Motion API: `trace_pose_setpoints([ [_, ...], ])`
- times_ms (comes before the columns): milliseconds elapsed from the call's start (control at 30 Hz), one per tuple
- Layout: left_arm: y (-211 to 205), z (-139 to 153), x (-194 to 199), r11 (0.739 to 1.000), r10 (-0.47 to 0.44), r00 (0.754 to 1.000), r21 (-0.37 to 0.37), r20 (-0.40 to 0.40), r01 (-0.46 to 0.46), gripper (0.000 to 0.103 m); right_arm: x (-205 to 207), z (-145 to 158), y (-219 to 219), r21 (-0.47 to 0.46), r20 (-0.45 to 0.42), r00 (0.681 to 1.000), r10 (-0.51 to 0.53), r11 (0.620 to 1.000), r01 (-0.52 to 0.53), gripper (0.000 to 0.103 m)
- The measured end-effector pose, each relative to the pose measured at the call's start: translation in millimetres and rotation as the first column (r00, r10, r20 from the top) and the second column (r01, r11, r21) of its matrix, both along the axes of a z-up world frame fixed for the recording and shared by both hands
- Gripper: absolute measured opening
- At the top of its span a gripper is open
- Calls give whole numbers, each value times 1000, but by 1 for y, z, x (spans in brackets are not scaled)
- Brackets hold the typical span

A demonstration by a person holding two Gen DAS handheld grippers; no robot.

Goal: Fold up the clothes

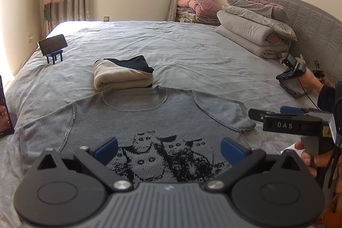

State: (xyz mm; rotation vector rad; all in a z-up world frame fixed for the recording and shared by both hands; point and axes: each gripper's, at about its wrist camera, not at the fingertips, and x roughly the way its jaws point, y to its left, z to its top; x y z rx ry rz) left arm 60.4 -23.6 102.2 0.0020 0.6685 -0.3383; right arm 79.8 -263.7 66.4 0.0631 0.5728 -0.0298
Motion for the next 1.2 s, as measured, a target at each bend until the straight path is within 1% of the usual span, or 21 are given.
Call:
trace_pose_setpoints([
  [167,-11,-21,17,1000,-7,1000,8,9,7,102,12,-17,-5,-5,-34,999,-25,1000,24,102],
  [333,-22,-47,35,998,-20,999,53,27,18,102,21,-35,-20,30,-60,994,-92,995,93,103],
  [433,-26,-66,46,998,-23,1000,57,15,22,102,24,-46,-27,17,-85,987,-138,990,140,103],
  [567,-28,-90,60,999,-26,999,35,-20,27,102,26,-60,-39,1,-104,975,-196,980,198,103],
  [700,-27,-111,70,999,-37,998,-27,-44,36,102,29,-71,-52,11,-124,960,-250,967,253,103],
  [733,-27,-116,72,999,-37,998,-35,-57,35,102,29,-73,-55,20,-125,958,-260,964,264,103],
  [833,-27,-127,77,999,-28,996,-39,-87,24,102,31,-81,-67,121,-119,955,-270,951,284,103],
  [900,-26,-131,77,999,-25,996,-37,-83,22,102,37,-88,-74,213,-124,956,-265,934,287,103],
  [933,-26,-132,76,999,-25,996,-36,-82,23,102,39,-91,-76,239,-126,955,-268,926,292,102],
  [1000,-25,-131,76,999,-27,996,-36,-80,24,102,44,-96,-78,258,-134,948,-288,914,314,97],
  [1033,-25,-131,75,999,-27,997,-35,-79,25,102,47,-99,-79,263,-135,945,-298,909,324,96],
  [1133,-24,-131,75,999,-28,997,-34,-78,25,102,53,-101,-70,189,-113,942,-315,924,332,91],
  [1200,-23,-131,75,999,-25,996,-32,-81,22,102,58,-103,-62,133,-104,941,-321,934,333,83],
])
